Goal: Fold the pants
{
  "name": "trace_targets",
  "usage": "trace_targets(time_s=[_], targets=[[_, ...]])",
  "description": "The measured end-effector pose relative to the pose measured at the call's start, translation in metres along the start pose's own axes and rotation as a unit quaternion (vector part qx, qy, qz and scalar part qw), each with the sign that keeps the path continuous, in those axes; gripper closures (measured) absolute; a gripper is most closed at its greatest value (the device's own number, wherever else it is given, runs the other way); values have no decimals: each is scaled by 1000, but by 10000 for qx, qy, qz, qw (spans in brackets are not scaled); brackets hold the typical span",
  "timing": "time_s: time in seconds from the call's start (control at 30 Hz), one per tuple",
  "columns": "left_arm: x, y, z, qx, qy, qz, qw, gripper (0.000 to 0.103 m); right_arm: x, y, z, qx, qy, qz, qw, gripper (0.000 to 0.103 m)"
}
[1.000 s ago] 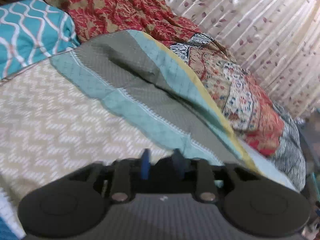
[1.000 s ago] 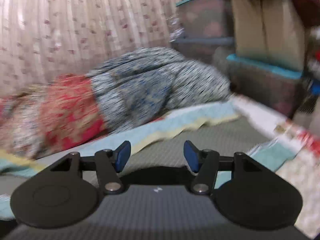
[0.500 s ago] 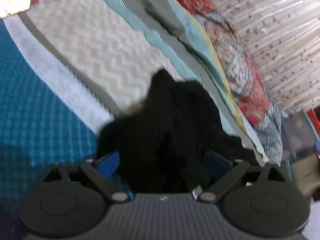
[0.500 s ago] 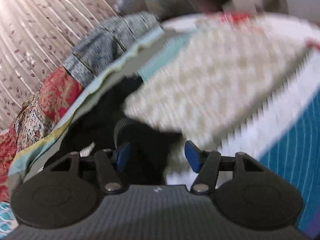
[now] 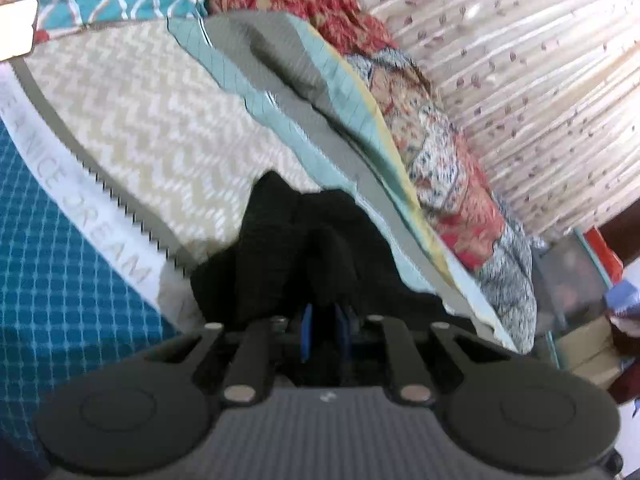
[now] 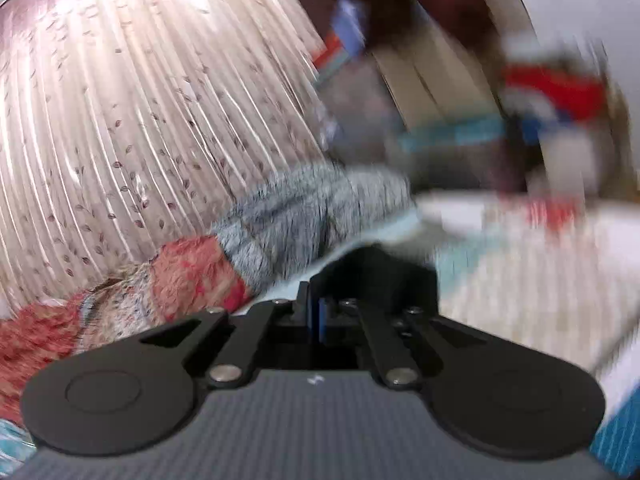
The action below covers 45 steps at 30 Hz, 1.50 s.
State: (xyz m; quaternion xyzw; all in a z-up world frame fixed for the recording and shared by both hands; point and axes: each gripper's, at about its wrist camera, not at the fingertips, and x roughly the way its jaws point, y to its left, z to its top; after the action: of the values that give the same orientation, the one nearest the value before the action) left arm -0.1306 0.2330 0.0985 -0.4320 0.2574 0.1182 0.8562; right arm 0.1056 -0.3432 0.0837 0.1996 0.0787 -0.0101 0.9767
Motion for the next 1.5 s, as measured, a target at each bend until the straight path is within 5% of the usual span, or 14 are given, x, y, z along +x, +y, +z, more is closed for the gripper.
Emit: trace_targets(time_s=[0.1,0.17,0.27,0.37,0.47,0.63,0.73,0.8,0.83,0.87,1.07,1.3,1.37,1.5], targets=[[15,0,7,-99,-7,212,9997,91,56,17,11,-399,469,-280,9977,88],[30,2,5,-304,42,426,9986,91,113,10,-3,-623,1248,-431,9893,51],[40,6,1,-473,136,600,9970,88,165,-19,-42,-747,2215,-1131,9657,59],[32,9,0,-375,109,589,9975,61,123,-73,-46,449,1718,-930,9797,59],[25,18,4,-252,115,674,9973,46,94,-105,-49,728,1477,-1155,9796,58],[30,24,3,-329,252,739,9964,44,113,-128,-61,909,1743,-1242,9726,56],[36,22,-1,-302,316,826,9956,49,122,-127,-70,896,2016,-1187,9681,60],[38,19,-2,-222,340,914,9950,68,138,-121,-77,930,2309,-1137,9618,82],[38,17,-2,-175,404,940,9946,85,141,-116,-79,875,2320,-1144,9620,87],[37,18,-1,-160,459,945,9943,88,137,-113,-76,777,2270,-1152,9639,88],[1,6,2,-41,525,731,9959,91,64,-113,-18,495,908,-1243,9868,92],[-25,-10,-24,387,1071,587,9918,88,-7,-168,12,478,145,-1981,9789,92],[-16,-8,-38,537,1334,799,9864,76,-8,-183,-3,497,433,-2230,9726,89],[-20,-3,-49,807,1259,1342,9796,53,-12,-220,-41,1015,983,-2941,9453,47]])
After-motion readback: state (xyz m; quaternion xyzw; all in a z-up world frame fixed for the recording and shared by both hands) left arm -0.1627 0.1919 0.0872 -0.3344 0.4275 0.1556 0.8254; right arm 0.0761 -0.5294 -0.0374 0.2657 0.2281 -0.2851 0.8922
